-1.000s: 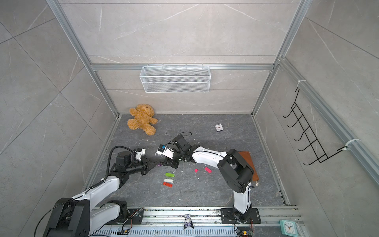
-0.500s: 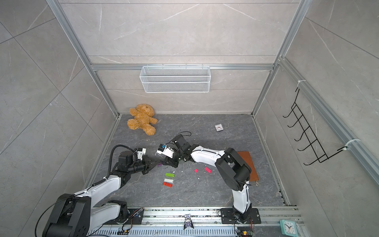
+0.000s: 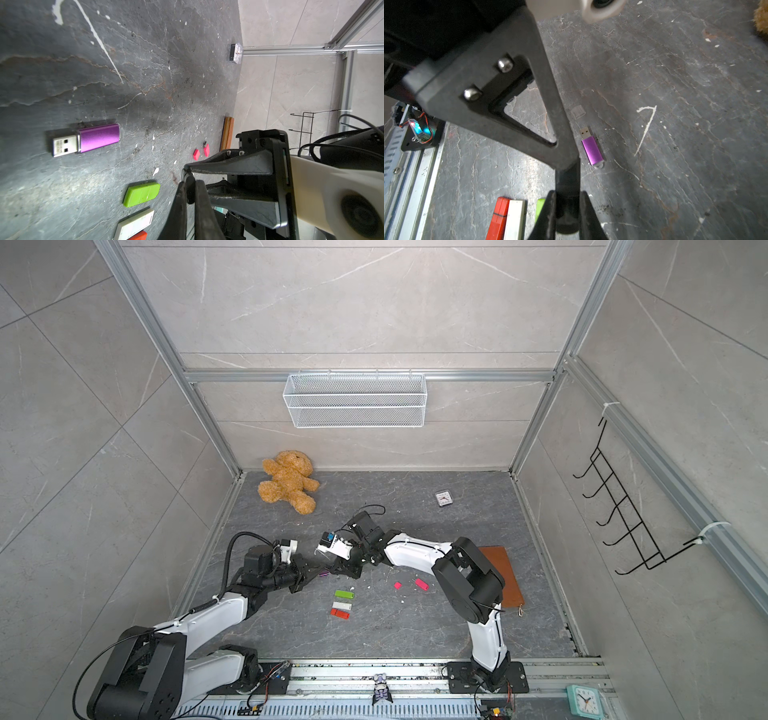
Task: Close the usb drive cover
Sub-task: Close the cover of the USB drive, then place the USB drive at the center of the board.
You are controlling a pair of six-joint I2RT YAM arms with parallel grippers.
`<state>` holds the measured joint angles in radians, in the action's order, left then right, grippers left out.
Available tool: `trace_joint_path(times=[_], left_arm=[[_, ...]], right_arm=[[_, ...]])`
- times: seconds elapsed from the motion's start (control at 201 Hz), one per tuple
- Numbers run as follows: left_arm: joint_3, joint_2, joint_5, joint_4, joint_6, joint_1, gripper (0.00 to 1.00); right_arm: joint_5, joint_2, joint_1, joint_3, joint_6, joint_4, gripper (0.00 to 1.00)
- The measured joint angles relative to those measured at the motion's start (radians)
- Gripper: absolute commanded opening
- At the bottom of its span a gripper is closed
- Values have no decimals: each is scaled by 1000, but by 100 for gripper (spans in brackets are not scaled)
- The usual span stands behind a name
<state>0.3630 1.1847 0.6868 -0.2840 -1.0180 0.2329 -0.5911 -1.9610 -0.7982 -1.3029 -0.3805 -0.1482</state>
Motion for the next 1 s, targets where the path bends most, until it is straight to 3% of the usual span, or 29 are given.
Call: trace_joint_path(times=[0.17, 0.289, 0.379, 0.489, 0.768, 0.997], left_arm=[[54, -5, -7, 122, 48, 21, 3], [89, -25, -19, 205, 84, 28, 18], [105, -47, -22, 256, 106, 32, 35], [121, -91, -22, 304, 124, 36, 43], [150, -197, -66, 466, 175, 15, 45], [174, -227, -94, 594, 210, -106, 45]], right_arm=[[35, 30, -7, 29, -42, -14, 10], [62, 49, -14, 39, -69, -14, 10], [107, 50, -18, 39, -86, -19, 11], [166, 50, -14, 43, -104, -58, 12], [239, 6, -13, 12, -148, -164, 13], [279, -2, -18, 7, -155, -197, 15]])
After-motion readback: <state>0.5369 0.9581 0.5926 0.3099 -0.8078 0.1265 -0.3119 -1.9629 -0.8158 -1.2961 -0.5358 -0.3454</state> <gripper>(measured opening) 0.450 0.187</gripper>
